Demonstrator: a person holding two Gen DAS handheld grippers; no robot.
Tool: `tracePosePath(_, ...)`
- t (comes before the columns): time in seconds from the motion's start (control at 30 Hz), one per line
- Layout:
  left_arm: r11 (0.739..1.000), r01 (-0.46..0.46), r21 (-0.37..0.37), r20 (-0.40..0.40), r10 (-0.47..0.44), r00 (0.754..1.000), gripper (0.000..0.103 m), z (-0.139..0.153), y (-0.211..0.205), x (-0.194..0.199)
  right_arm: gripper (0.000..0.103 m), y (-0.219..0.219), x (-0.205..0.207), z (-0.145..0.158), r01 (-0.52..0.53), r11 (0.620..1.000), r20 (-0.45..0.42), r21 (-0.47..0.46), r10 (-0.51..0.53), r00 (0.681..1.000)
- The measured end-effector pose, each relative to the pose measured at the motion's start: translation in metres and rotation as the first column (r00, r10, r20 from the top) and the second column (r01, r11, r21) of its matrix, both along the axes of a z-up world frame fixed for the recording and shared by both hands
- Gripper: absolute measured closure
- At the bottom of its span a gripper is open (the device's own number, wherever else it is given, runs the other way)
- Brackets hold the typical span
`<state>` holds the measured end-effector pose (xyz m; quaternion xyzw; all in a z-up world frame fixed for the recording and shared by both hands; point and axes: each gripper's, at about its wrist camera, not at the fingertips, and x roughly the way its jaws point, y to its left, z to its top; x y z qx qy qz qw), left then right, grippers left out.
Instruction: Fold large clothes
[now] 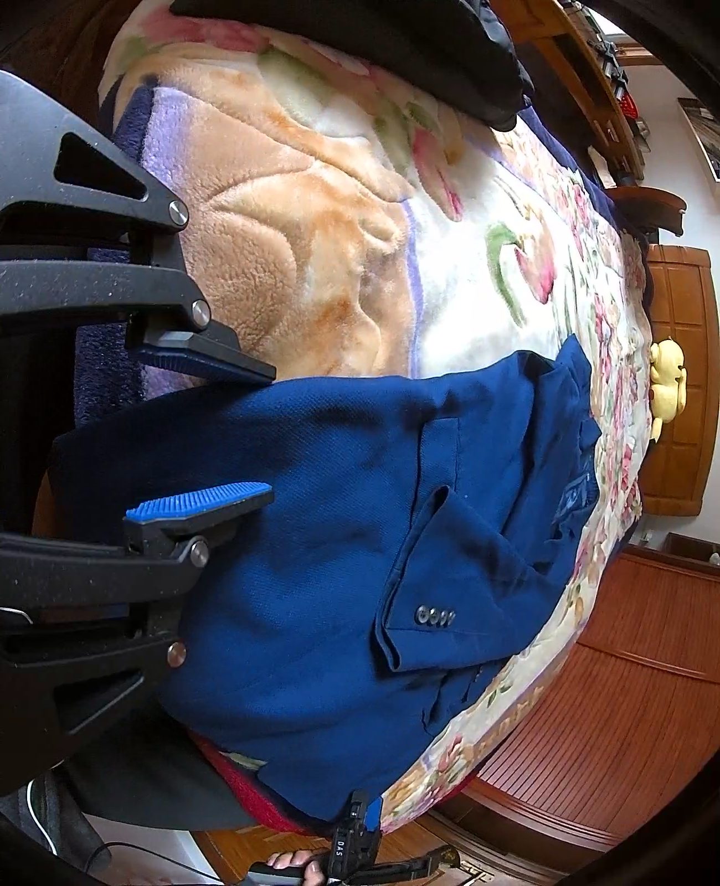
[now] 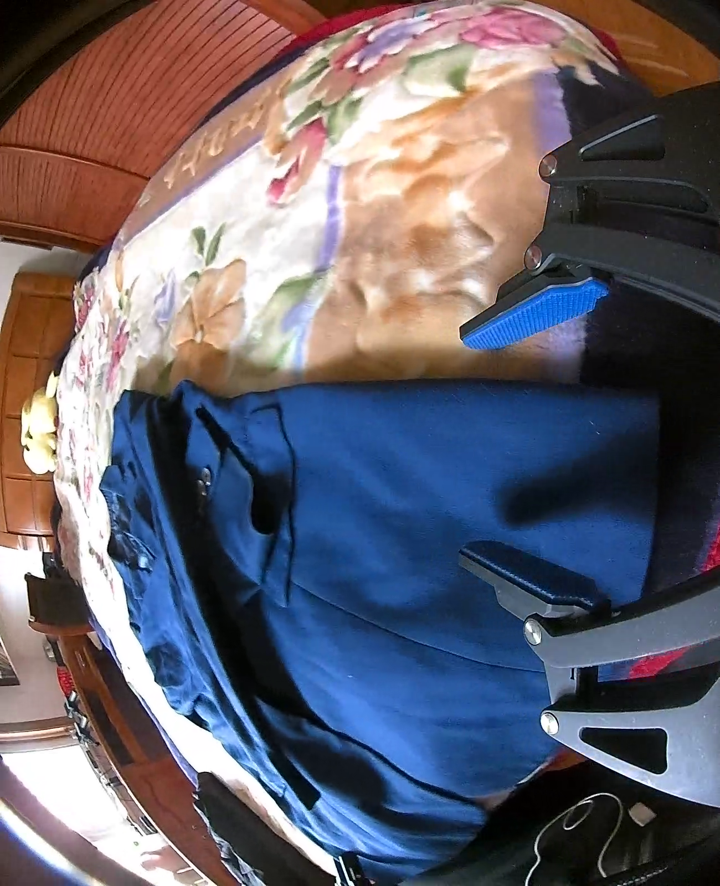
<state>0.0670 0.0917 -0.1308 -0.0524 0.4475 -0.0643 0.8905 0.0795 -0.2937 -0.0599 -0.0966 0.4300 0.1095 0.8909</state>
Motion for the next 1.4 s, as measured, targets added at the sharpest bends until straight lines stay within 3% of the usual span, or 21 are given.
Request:
tracePosePath(0.2, 1.0, 0.004, 0.002, 0.002, -0.004, 1.0, 0.066, -0.001, -0.001, -0.007, 0.03, 0.007, 0.01, -0.012, -0.018, 1.0, -0.021, -0.008, 0.018, 1.0)
tracePosePath(0.27, 1.0, 0.011, 0.015, 0.013, -0.012, 1.0, 0.066, -0.001, -0.006, -0.012, 0.034, 0.007, 0.01, -0.011, -0.023, 1.0, -0.023, 0.005, 0.023, 0.999)
tracePosePath(0.3, 1.0, 0.021, 0.013, 0.016, -0.021, 1.0, 0.067, -0.001, -0.007, -0.013, 0.042, 0.006, 0.009, -0.01, -0.025, 1.0, -0.019, 0.008, 0.025, 1.0)
tracePosePath(0.37, 0.999, 0.037, 0.003, 0.021, -0.037, 0.999, 0.086, 0.0, -0.01, -0.015, 0.064, 0.005, 0.005, -0.009, -0.013, 1.0, 0.005, 0.006, 0.013, 1.0)
tracePosePath(0.4, 0.999, 0.039, -0.006, 0.022, -0.039, 0.999, 0.088, 0.001, -0.01, -0.015, 0.081, 0.005, 0.003, -0.008, -0.009, 1.0, 0.013, 0.013, 0.008, 1.0)
tracePosePath(0.43, 0.999, 0.042, -0.019, 0.022, -0.041, 0.999, 0.095, 0.004, -0.01, -0.012, 0.091, 0.005, 0.001, -0.008, -0.007, 1.0, 0.022, 0.024, 0.007, 1.0)
tracePosePath(0.5, 0.998, 0.05, -0.031, 0.035, -0.049, 0.998, 0.097, 0.012, -0.012, -0.008, 0.096, 0.008, -0.002, -0.006, -0.001, 0.999, 0.038, 0.045, -0.001, 0.999)
tracePosePath(0.73, 0.997, 0.077, -0.017, 0.187, -0.072, 0.98, 0.099, 0.079, -0.022, -0.008, 0.098, 0.014, -0.024, 0.027, -0.04, 0.992, 0.164, 0.119, 0.021, 0.986)
tracePosePath(0.97, 0.997, 0.079, 0.024, 0.297, -0.082, 0.951, 0.1, 0.136, -0.034, -0.013, 0.099, 0.014, -0.046, 0.07, -0.073, 0.991, 0.244, 0.109, 0.045, 0.969)
tracePosePath(1.07, 0.997, 0.079, 0.011, 0.329, -0.078, 0.941, 0.1, 0.155, -0.036, -0.016, 0.099, 0.007, -0.061, 0.094, -0.07, 0.98, 0.305, 0.186, 0.01, 0.952)
tracePosePath(1.27, 0.996, 0.081, 0.02, 0.403, -0.083, 0.911, 0.1, 0.188, -0.037, -0.029, 0.099, 0.013, -0.1, 0.124, -0.111, 0.984, 0.393, 0.139, 0.048, 0.918)
tracePosePath(1.4, 0.997, 0.076, 0.02, 0.455, -0.077, 0.887, 0.1, 0.214, -0.032, -0.041, 0.099, -0.001, -0.123, 0.143, -0.118, 0.98, 0.432, 0.159, 0.039, 0.901)
